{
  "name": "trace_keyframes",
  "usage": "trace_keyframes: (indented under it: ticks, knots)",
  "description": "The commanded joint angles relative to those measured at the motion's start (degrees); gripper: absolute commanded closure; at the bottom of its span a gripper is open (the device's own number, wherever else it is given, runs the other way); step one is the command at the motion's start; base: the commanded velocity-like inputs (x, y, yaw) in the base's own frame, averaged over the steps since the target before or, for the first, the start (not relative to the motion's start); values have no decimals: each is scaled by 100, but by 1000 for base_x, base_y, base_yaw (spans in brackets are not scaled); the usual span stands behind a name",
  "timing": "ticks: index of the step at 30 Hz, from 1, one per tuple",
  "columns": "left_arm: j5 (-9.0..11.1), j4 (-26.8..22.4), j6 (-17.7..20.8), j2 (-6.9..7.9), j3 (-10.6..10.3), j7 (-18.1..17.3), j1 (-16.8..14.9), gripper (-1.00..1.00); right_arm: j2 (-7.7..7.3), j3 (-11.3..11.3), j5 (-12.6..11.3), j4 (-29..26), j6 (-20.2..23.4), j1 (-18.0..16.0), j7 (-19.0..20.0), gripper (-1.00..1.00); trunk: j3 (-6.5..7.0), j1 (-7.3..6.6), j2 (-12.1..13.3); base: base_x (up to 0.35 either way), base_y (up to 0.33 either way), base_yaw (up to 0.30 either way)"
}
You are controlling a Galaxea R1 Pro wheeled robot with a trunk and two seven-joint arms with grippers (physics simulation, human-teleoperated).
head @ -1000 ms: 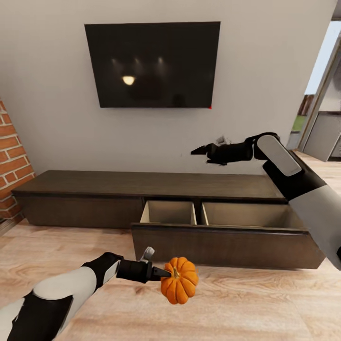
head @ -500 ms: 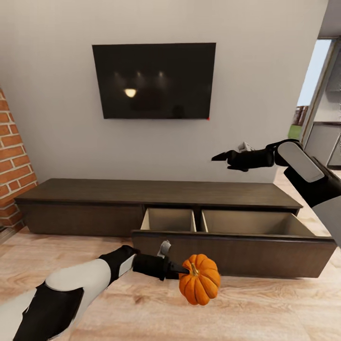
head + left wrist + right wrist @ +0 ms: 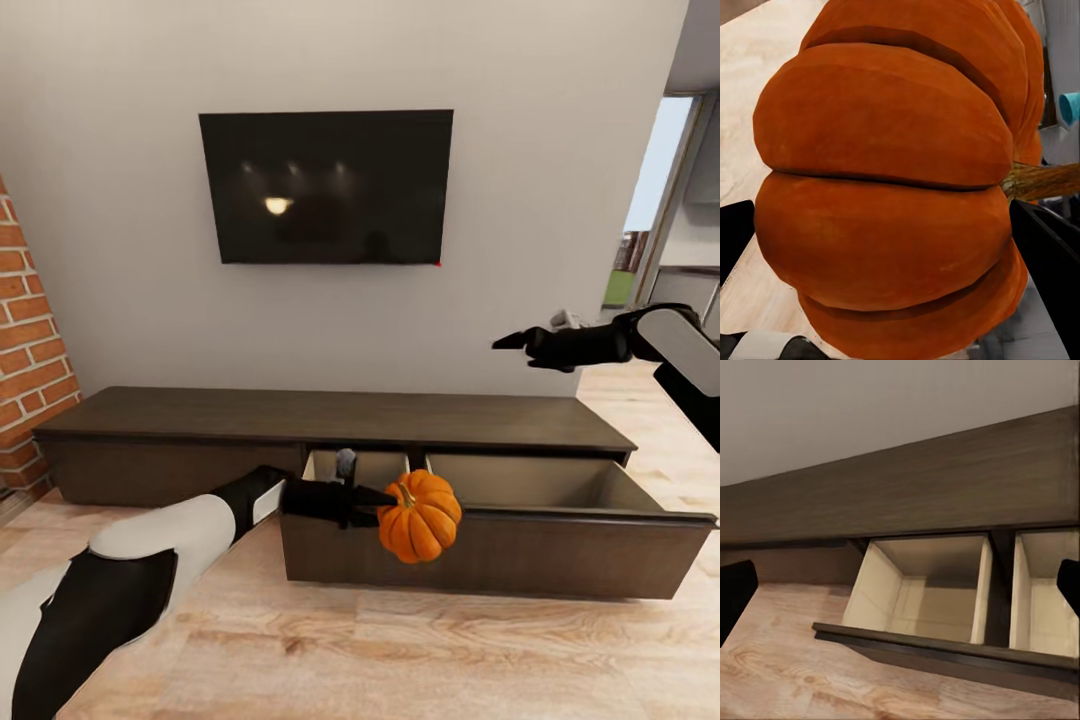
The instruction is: Place each of the two pumpkins and all three candles from the living room inside a cabinet in the living room (use any cabinet), then make sure every cabinet is closed, and position the cauldron so it is next to a table in the living room.
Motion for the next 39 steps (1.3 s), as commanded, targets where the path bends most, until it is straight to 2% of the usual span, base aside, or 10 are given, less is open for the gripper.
trace_keyframes:
  ticks: [1,11,17,25,28,32,34,36,38,39]
  knots:
    - [1,6,3,4,21,7,-62,100,-61,0,-2,1,-1,10,0,-100,18,-22,42,0,0,0]
    - [3,211,168,51,44,31,-455,100,-1074,14,26,8,-9,378,-4,-100,198,-242,443,0,0,0]
    - [-4,235,171,52,44,68,-671,100,-1129,17,67,13,-17,994,-8,-100,305,-374,683,0,0,0]
    - [12,231,166,-4,61,884,-777,100,-1101,26,737,-13,-46,1762,4,-100,449,-550,1004,0,0,0]
    - [19,235,150,16,137,1107,-777,100,-1068,30,787,-32,-88,2087,14,-100,503,-615,1125,0,0,0]
    - [20,233,129,22,443,1597,-764,100,-771,42,1315,-44,-732,2493,17,-100,575,-703,1285,0,0,0]
    - [20,230,121,11,651,2082,-758,100,-346,64,2127,9,-1193,2750,18,-100,611,-747,1365,0,0,0]
    - [20,226,115,12,742,2356,-752,100,-54,94,2830,70,-1356,2926,22,-100,646,-791,1445,0,0,0]
    - [20,224,107,9,819,2510,-745,100,230,108,3421,108,-1438,3034,87,-100,682,-835,1526,0,0,0]
    - [20,223,105,9,835,2537,-744,100,314,110,3542,122,-1452,3056,151,-100,700,-857,1566,0,0,0]
